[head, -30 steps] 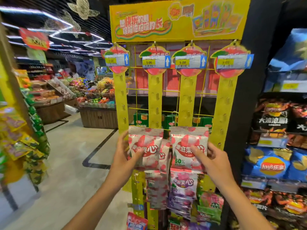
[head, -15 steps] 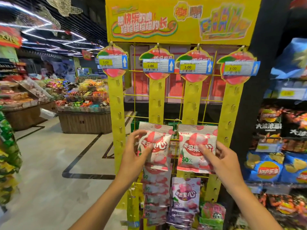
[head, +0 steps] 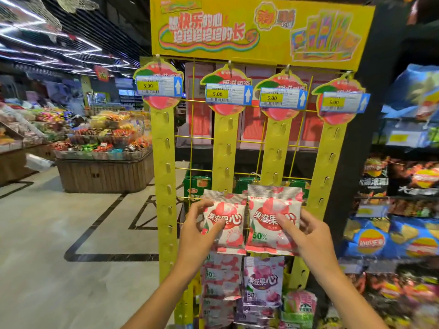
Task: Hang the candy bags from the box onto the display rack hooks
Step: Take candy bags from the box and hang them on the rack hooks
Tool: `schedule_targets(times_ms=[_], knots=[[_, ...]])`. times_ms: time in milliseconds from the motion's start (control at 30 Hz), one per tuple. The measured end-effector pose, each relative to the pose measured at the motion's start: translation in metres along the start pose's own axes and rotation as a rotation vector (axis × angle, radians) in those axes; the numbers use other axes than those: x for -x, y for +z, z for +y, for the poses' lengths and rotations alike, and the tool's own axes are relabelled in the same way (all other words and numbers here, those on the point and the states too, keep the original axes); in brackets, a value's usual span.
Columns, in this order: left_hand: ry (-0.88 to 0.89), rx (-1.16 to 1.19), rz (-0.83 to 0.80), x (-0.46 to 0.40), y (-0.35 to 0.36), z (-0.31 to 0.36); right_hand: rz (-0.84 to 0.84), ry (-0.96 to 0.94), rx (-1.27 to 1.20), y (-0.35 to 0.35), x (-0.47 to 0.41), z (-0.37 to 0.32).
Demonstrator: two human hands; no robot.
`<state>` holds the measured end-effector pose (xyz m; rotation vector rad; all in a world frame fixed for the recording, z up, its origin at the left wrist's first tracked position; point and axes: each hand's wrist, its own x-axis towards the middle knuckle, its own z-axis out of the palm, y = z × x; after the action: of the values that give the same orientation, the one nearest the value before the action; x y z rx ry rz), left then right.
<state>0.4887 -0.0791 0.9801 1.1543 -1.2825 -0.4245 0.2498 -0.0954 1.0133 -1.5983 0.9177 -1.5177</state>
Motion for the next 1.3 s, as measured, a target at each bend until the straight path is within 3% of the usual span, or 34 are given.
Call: schedule_targets(times_ms=[233,433,533,600,733,1033,1300], knots=[[-0.016,-0.003,0.003,0.007,0.003,-0.005,-0.012,0.02,0.009,0.01,0.002,0.006],[0.087,-0.17,-0.126,0.021,-0.016,-0.01,-0.062,0.021,0.024,0.012,0.005,0.006],[0.14,-0.279,-0.073,0.024,-0.033,-0.003,-0.084,0.034,0.001,0.016,0.006,0.003],[0.152,-0.232,-0.073,0.023,-0.04,0.012,-0.112,0.028,-0.01,0.022,0.005,-0.001],[-0.012,0.019,-0.31,0.018,-0.037,0.038,-0.181,0.006,-0.031,0.042,0.003,-0.011],[0.045,0.132,-0.155,0.003,-0.04,0.047,-0.329,0.092,-0.107,0.06,-0.005,-0.014],[0.07,0.158,-0.108,-0.03,-0.04,0.063,-0.164,0.006,-0.11,0.059,-0.025,-0.03]])
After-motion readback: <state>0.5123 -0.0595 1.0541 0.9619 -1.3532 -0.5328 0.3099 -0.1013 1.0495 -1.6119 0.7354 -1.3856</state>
